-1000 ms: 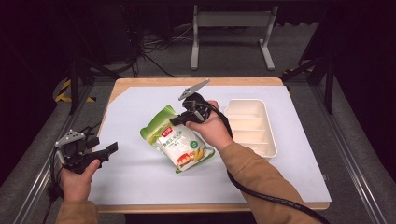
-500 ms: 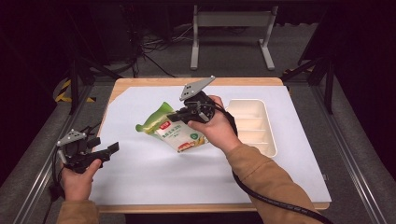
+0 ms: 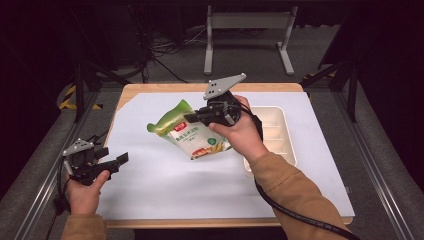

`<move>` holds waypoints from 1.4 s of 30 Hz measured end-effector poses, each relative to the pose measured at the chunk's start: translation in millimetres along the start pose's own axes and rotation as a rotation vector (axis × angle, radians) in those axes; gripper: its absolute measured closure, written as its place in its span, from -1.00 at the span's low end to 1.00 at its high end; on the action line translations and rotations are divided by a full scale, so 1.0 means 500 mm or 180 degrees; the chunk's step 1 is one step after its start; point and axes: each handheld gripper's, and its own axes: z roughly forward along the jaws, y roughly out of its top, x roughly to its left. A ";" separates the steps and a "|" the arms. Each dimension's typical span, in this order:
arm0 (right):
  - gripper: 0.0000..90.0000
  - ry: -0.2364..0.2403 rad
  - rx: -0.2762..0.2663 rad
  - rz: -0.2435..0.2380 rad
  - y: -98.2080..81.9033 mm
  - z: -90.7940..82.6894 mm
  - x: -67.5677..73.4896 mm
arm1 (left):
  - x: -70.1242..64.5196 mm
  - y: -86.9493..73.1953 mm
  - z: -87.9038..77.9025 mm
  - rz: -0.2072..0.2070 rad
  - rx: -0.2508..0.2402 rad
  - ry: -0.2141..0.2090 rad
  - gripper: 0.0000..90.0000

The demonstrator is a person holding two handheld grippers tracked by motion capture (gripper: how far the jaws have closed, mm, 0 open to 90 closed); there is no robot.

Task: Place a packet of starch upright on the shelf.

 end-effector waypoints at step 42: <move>0.97 -0.0617 -0.0332 0.0151 -0.040 -0.214 -0.074 | 0.003 -0.007 0.015 -0.0033 0.0131 -0.0043 -0.60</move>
